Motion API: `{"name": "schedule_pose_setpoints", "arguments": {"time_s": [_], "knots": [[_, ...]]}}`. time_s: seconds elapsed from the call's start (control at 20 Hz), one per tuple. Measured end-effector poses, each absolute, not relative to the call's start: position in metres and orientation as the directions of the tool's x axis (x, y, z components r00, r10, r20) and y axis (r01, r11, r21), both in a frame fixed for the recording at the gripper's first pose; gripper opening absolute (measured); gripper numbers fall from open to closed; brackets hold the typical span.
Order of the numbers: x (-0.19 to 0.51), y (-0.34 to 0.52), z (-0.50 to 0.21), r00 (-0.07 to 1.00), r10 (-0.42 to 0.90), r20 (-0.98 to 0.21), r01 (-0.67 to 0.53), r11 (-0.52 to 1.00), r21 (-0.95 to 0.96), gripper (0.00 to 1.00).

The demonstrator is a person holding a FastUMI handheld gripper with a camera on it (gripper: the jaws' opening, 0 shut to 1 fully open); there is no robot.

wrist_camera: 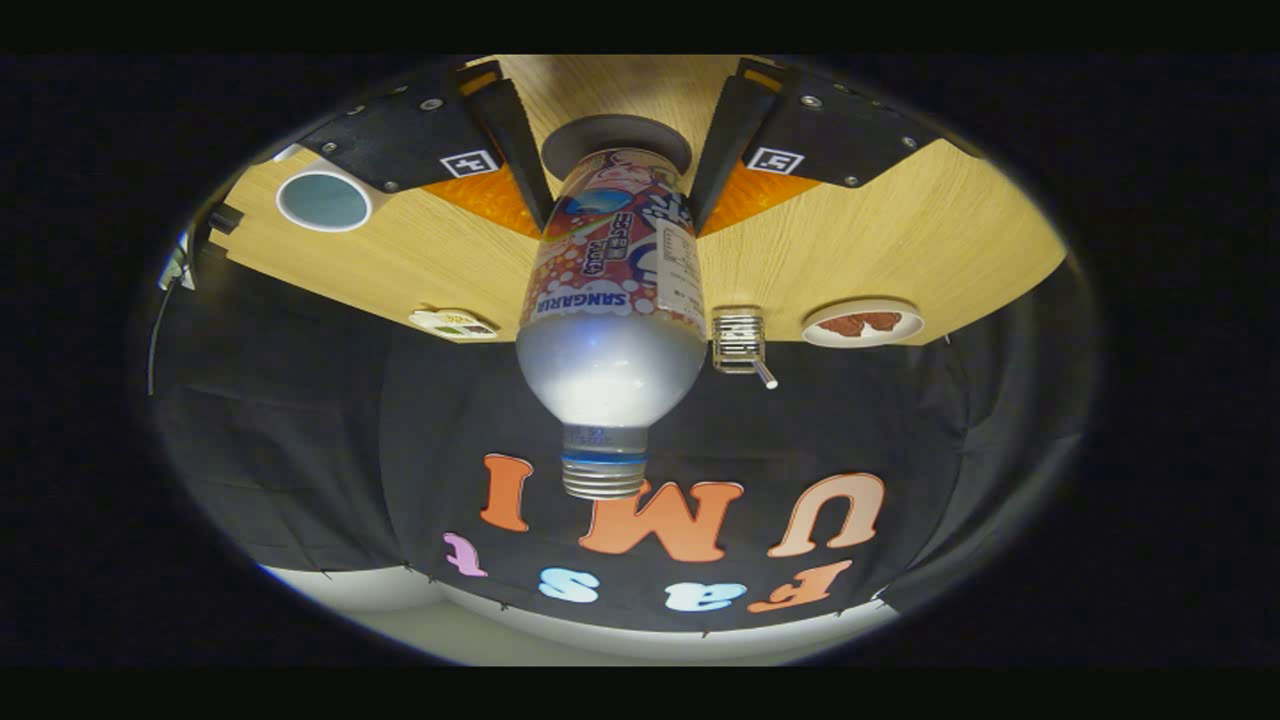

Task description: Take the bottle from table, then pour the juice into the cup, finally place the bottle on the coaster

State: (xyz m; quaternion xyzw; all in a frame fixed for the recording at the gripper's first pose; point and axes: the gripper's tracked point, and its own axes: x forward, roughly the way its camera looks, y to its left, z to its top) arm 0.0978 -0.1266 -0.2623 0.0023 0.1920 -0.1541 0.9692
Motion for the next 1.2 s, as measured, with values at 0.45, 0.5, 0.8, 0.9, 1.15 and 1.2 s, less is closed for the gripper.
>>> {"name": "schedule_pose_setpoints", "arguments": {"time_s": [0.45,0.5,0.8,0.9,1.15,1.2], "knots": [[0.094,-0.119,-0.281,0.864,-0.227,-0.45,0.249,0.968,-0.01,0.76],[0.095,-0.122,-0.281,0.859,-0.226,-0.46,0.252,0.968,-0.004,0.77],[0.083,-0.124,-0.291,0.822,-0.235,-0.519,0.247,0.968,-0.047,0.83],[0.077,-0.131,-0.286,0.811,-0.257,-0.525,0.265,0.962,-0.061,0.89],[0.061,-0.125,-0.241,0.843,-0.281,-0.458,0.3,0.953,-0.032,0.97],[0.057,-0.123,-0.23,0.85,-0.289,-0.441,0.3,0.953,-0.044,0.97]]}}
